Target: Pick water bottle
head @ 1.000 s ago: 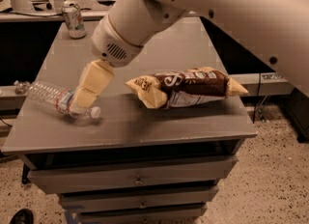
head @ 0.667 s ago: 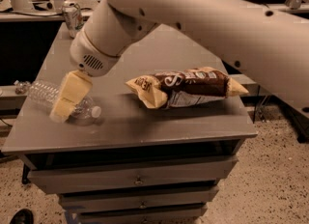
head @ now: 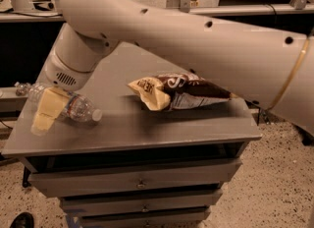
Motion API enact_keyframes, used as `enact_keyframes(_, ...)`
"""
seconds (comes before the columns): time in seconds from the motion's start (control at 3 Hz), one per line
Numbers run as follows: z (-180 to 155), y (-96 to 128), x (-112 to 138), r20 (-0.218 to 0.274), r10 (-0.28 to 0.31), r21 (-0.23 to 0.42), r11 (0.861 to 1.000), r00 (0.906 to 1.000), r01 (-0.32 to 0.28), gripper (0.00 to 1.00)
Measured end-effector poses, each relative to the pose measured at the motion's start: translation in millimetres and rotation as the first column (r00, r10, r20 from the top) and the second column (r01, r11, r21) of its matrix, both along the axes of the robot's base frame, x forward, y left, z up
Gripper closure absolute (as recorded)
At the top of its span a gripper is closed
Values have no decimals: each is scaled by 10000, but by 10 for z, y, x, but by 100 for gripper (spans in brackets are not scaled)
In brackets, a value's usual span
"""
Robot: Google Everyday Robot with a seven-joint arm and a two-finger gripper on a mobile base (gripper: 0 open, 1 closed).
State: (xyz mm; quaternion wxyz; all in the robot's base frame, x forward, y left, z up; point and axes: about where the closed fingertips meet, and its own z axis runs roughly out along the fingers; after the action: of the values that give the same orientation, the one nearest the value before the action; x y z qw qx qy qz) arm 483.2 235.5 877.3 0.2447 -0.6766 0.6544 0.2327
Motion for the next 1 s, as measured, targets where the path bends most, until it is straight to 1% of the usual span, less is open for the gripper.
enact_keyframes(0.33, -189, 76, 59, 4, -171, -422, 9990, 9999, 171, 0)
enact_keyframes(0.67, -339, 51, 124, 76, -407, -787, 9960, 9991, 411, 18)
enact_keyframes(1.0, -368, -11, 209, 240, -582, -974, 9934, 9980, 602, 41)
